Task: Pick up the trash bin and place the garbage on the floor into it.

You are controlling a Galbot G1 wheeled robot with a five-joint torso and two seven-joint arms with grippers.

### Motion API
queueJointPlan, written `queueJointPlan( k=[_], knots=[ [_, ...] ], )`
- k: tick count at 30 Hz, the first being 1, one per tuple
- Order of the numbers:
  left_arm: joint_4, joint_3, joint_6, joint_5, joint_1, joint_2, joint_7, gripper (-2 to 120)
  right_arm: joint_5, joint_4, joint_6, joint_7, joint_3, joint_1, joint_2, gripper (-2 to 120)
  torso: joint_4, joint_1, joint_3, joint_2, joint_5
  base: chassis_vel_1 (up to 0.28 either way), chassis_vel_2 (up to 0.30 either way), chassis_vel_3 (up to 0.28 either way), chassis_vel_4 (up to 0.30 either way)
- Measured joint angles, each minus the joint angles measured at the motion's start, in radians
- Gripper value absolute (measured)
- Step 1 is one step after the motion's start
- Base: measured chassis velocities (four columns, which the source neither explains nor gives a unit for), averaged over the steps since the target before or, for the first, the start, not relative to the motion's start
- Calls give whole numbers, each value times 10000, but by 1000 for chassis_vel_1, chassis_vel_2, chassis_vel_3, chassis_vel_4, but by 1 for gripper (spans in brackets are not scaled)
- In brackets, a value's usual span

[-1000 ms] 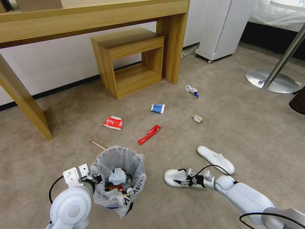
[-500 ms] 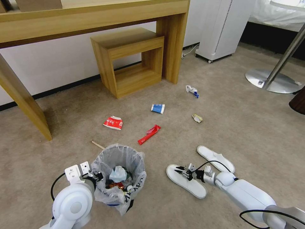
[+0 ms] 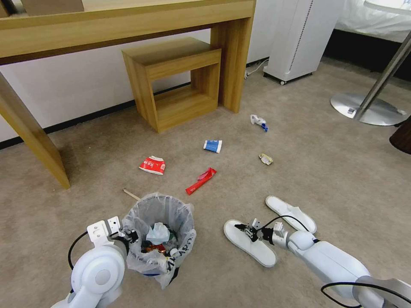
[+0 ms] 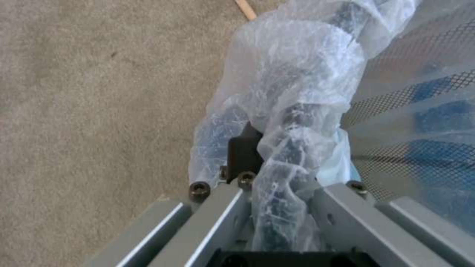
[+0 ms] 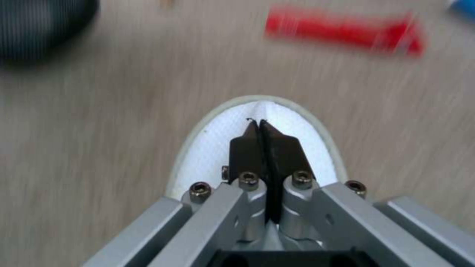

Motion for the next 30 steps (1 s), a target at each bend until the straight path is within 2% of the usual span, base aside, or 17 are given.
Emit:
queueJointPlan(
  k=[3, 6, 7, 9, 10, 12, 13, 15, 16, 19, 25, 27, 28, 30],
  knots=[
    [0, 0, -1, -73, -28, 14, -36, 0, 201, 554, -19, -3, 268, 4, -167, 0, 0, 0, 0, 0, -1, 0, 0, 0, 0],
    [-50, -38, 0, -277, -101, 103, -142, 0, 738, 2120, -309, 181, 759, 115, -650, 0, 1, 0, 0, 0, -3, 0, 0, 0, 0],
    [-50, -38, 0, -277, -101, 103, -142, 0, 738, 2120, -309, 181, 759, 115, -650, 0, 1, 0, 0, 0, -3, 0, 0, 0, 0],
    [-123, -72, 0, -467, -172, 181, -219, 0, 1035, 3303, -391, 228, 1134, 320, -949, 0, 0, 0, -1, 0, -2, 0, 0, 0, 0],
    [-123, -72, 0, -467, -172, 181, -219, 0, 1035, 3303, -391, 228, 1134, 320, -949, 0, 0, 0, -1, 0, -2, 0, 0, 0, 0],
    [-167, -78, -1, -599, -221, 242, -277, 0, 1856, 4895, -574, 306, 1385, 623, -1204, 0, 0, 0, -1, 0, -3, 0, 0, 0, 0],
    [-167, -78, -1, -599, -221, 242, -277, 0, 1856, 4895, -574, 306, 1385, 623, -1204, 0, 0, 0, -1, 0, -3, 0, 0, 0, 0],
    [-166, -59, -1, -667, -311, 237, -336, 0, 2798, 6183, -791, 623, 1396, 1103, -1202, 0, 0, 0, -1, 0, -3, 0, 0, 0, 0],
    [-166, -59, -1, -667, -311, 237, -336, 0, 2798, 6183, -791, 623, 1396, 1103, -1202, 0, 0, 0, -1, 0, -3, 0, 0, 0, 0],
    [-186, -43, -6, -762, -368, 243, -394, 0, 3548, 6766, -959, 1083, 932, 2133, -748, 0, -1, 0, -1, 0, -3, 0, 0, 0, 0],
    [-271, -56, -7, -776, -340, 272, -418, 0, 3919, 6904, -1155, 1750, 130, 3224, 162, 0, 1, 0, -1, 1, -7, 0, 0, 0, 0],
    [-312, -95, -7, -772, -265, 271, -432, 0, 3918, 6761, -1190, 2021, -502, 3614, 1085, 0, 1, 0, -1, 0, -5, 0, 0, 0, 0],
    [-312, -95, -7, -772, -265, 271, -432, 0, 3918, 6761, -1190, 2021, -502, 3614, 1085, 0, 1, 0, -1, 0, -5, 0, 0, 0, 0],
    [-337, -125, -7, -750, -190, 244, -436, 0, 3846, 6519, -1193, 2130, -934, 3730, 1870, 0, 4, 0, 0, 0, -6, 0, 0, 0, 0]
  ],
)
